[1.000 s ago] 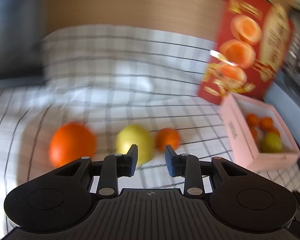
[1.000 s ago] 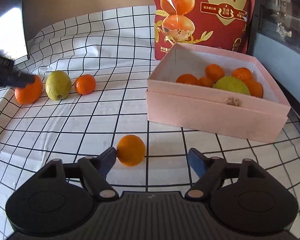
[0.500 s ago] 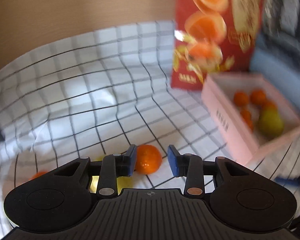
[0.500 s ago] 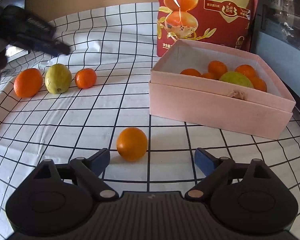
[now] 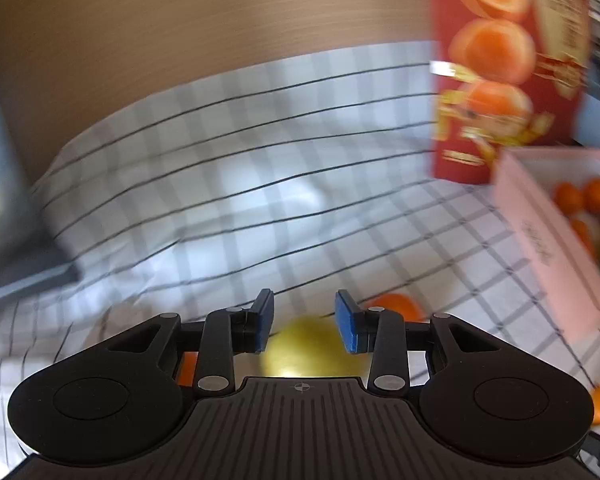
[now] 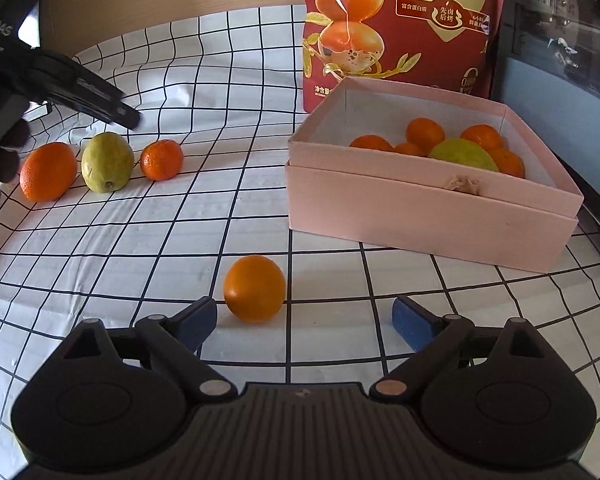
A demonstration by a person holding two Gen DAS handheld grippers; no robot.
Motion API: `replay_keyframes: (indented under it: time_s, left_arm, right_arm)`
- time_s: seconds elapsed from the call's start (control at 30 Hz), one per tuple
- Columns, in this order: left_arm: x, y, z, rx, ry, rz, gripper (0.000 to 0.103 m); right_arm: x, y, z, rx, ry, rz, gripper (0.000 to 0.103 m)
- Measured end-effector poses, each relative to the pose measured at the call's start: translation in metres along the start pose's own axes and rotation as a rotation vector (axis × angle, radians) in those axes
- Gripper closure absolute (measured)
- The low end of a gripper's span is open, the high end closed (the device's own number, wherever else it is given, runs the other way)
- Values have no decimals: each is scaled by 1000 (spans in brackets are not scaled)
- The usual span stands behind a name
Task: Organize fruits
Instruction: 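Close the left tool around the green pear on the cloth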
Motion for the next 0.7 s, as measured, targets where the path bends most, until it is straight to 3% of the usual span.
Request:
replay_keyframes:
  time_s: [0.2,0.33,0.43,0.6,0.7]
  left_arm:
    - [8,-6,-26,16,-72,30,60]
    - [5,-1,-25,107,-95,36,60]
    - [3,3,-18,186,-148,-3,60]
    - [8,3,1,251,-114,-60,60]
    - [11,1,6,245,-73,-63,60]
  right_arm:
    - [0,1,-3,8,-19,-5,5]
    - [0,2,-3,9,-20,-5,5]
    - [0,2,-3,11,-19,-5,5]
    - [0,2,-2,13,-16,-6,5]
    - [1,2,-2,16,-15,-6,5]
Point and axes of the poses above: each gripper's, at about its wrist camera, not at the fingertips, and y roughly the way its jaws point, z to its right, x to its underside, the point moved 9 cm from there along y, roughly the way its jaws point, and after that the axes turned 14 degrees about x, right-handed, at the moved point
